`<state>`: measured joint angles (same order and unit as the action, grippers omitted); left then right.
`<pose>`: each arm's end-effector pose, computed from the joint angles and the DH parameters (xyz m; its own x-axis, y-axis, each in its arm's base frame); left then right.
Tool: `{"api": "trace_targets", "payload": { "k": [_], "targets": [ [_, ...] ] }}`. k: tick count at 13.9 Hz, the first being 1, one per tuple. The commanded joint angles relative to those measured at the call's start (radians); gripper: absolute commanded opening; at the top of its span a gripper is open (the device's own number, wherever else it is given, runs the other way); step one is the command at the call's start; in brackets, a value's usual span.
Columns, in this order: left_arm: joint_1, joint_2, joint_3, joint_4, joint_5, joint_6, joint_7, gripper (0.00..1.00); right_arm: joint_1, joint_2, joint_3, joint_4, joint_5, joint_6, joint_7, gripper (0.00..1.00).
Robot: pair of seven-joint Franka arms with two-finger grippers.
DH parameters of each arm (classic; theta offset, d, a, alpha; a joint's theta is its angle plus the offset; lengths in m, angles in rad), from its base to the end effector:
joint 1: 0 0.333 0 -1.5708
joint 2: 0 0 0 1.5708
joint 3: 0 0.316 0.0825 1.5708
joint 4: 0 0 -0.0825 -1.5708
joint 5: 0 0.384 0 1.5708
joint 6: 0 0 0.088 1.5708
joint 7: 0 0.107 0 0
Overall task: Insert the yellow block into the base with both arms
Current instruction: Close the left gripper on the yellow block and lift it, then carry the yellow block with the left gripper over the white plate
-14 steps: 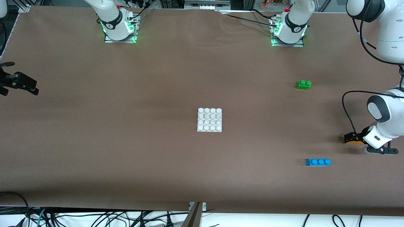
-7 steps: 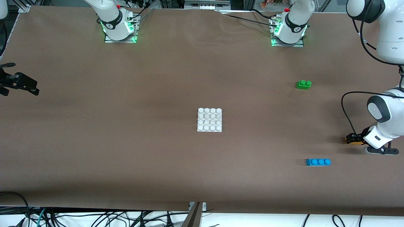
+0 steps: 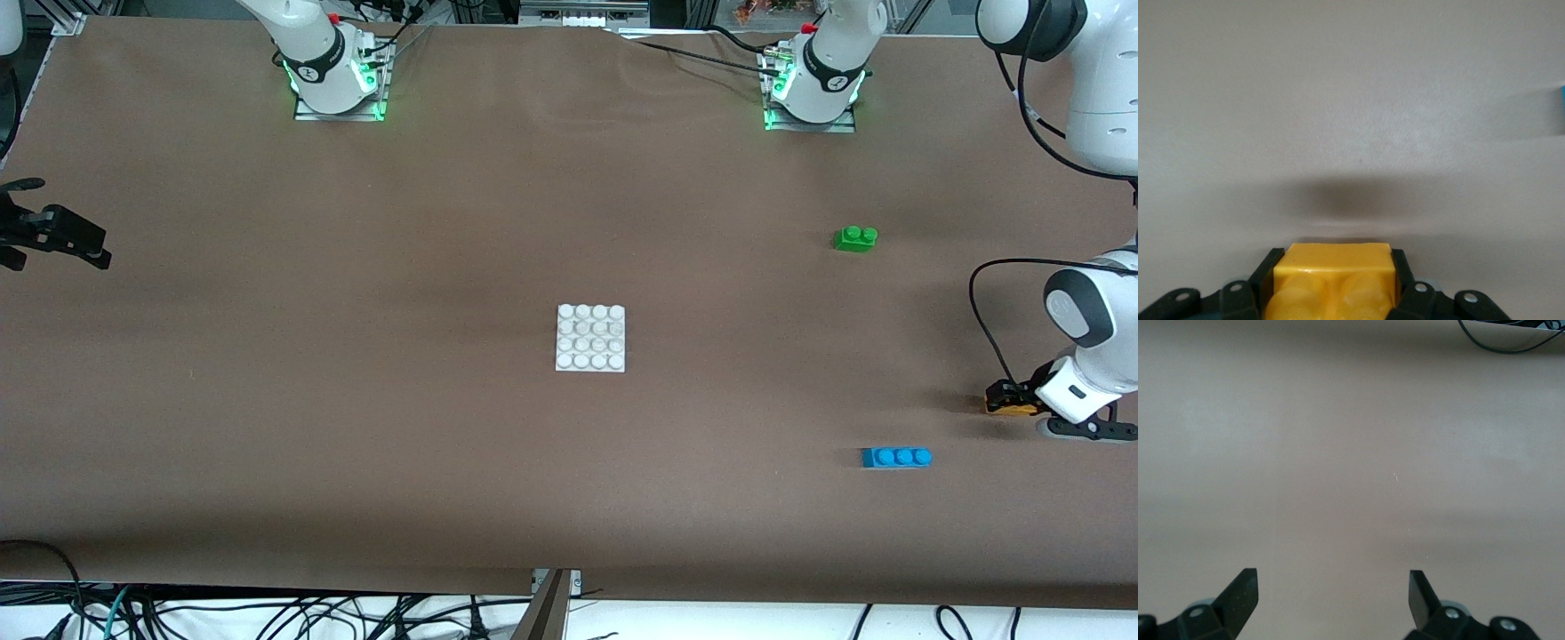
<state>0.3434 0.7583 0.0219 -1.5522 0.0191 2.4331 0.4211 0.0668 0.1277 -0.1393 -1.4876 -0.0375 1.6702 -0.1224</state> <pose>0.6705 0.2538 0.2124 0.9918 -0.0798 0.0995 -0.0724 -0.9944 -0.0765 0.6013 -0.0419 0.6001 0.9973 0.0556 0.0488 0.0526 -0.9967 0.0615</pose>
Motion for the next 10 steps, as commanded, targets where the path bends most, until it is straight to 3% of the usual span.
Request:
{"api": "trace_targets", "payload": {
  "k": [1, 7, 10],
  "targets": [
    [-0.004, -0.089, -0.011, -0.006, -0.03, -0.13, 0.03, 0.37, -0.013, -0.008, 0.012, -0.011, -0.007, 0.003, -0.005, 1.0],
    [-0.098, -0.224, -0.045, -0.006, -0.031, -0.343, -0.091, 0.37, -0.013, -0.006, 0.01, -0.011, -0.012, 0.005, -0.005, 1.0],
    [-0.2, -0.255, -0.046, 0.058, -0.025, -0.493, -0.22, 0.37, -0.013, -0.006, 0.01, -0.011, -0.012, 0.005, -0.005, 1.0]
  ]
}}
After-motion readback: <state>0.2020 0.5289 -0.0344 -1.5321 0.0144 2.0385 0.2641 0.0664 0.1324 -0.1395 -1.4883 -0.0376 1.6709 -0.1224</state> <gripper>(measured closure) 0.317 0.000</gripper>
